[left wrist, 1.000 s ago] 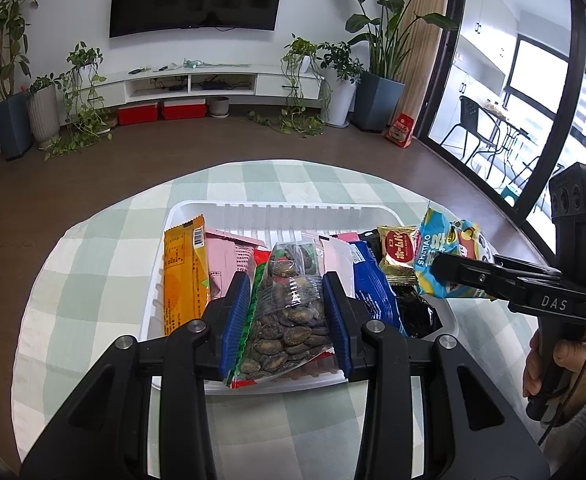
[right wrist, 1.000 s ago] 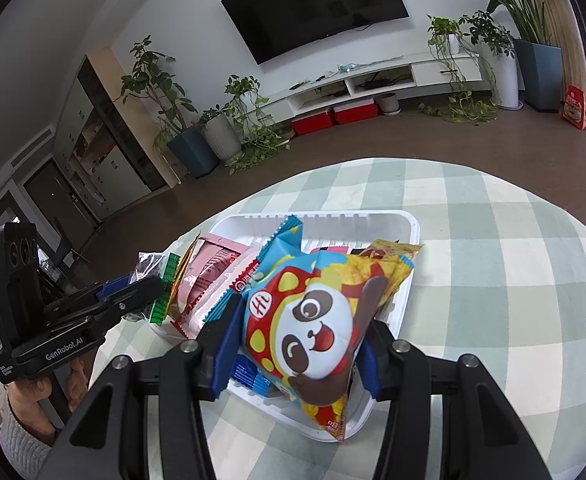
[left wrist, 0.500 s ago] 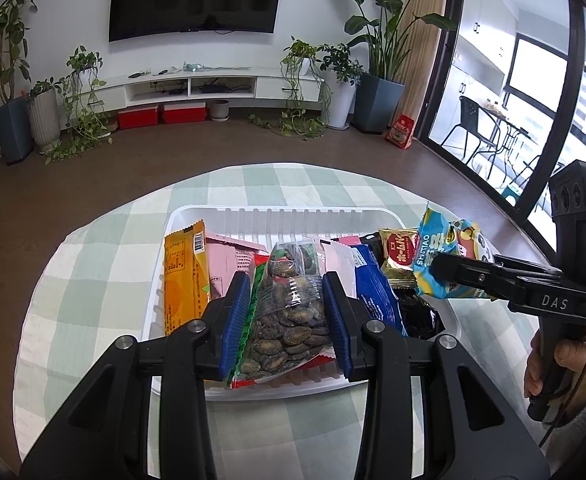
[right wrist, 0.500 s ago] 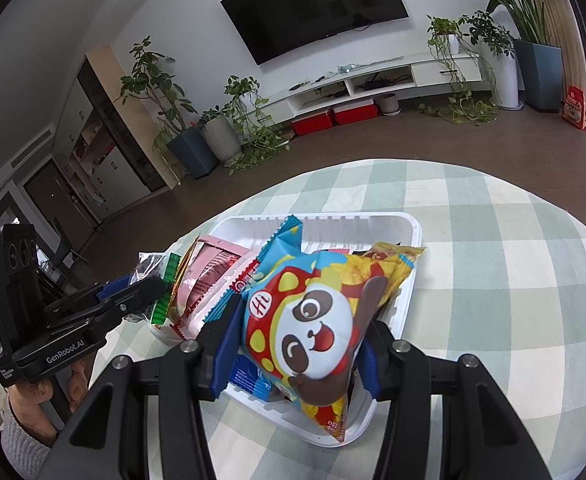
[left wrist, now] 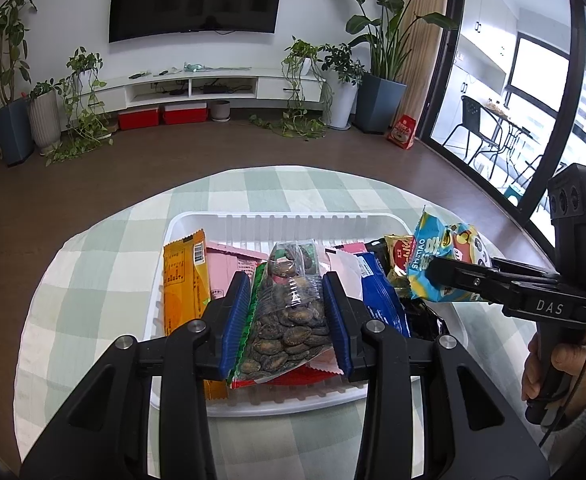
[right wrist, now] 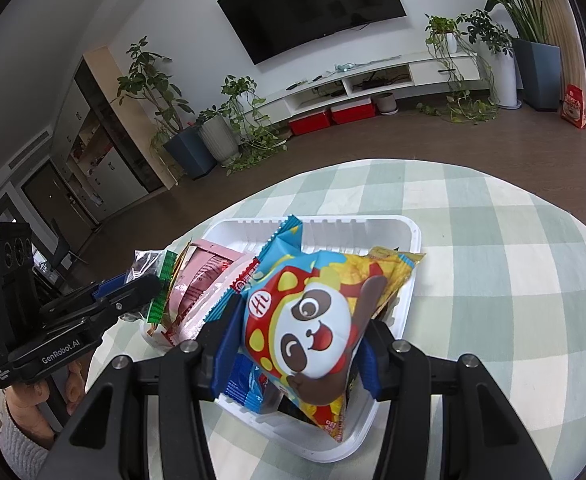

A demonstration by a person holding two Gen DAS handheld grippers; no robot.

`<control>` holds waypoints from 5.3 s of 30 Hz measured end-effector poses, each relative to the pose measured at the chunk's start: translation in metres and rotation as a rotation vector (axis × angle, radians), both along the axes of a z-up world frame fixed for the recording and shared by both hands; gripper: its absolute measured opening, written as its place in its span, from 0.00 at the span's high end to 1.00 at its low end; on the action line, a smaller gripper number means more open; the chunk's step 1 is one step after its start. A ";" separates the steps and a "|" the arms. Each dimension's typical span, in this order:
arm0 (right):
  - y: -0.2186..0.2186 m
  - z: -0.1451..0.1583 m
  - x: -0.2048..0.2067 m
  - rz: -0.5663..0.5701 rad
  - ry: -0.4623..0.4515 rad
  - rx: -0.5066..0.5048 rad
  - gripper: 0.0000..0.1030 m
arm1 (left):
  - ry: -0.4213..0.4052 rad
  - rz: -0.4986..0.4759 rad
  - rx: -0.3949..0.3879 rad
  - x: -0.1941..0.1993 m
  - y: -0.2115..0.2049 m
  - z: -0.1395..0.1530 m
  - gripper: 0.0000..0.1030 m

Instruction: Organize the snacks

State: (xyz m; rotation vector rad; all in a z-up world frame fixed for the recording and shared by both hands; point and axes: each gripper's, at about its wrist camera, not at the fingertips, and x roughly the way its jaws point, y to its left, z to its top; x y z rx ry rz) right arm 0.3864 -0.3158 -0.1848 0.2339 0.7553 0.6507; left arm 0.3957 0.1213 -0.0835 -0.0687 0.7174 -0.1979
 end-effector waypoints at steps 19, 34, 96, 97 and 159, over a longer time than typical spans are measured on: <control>0.001 0.004 0.020 -0.001 -0.018 0.005 0.48 | 0.002 -0.004 0.022 0.027 0.000 0.006 0.66; -0.001 0.003 0.023 -0.004 -0.020 0.004 0.48 | 0.002 -0.002 0.029 0.031 0.001 0.006 0.65; 0.007 0.013 0.008 0.039 -0.090 0.041 0.13 | -0.084 0.139 -0.002 0.060 0.070 0.031 0.50; 0.005 0.014 0.008 0.033 -0.092 0.058 0.13 | -0.095 0.142 -0.007 0.057 0.070 0.033 0.49; -0.019 0.061 -0.161 -0.200 -0.342 -0.318 0.00 | -0.178 0.146 0.073 -0.203 -0.018 0.103 0.22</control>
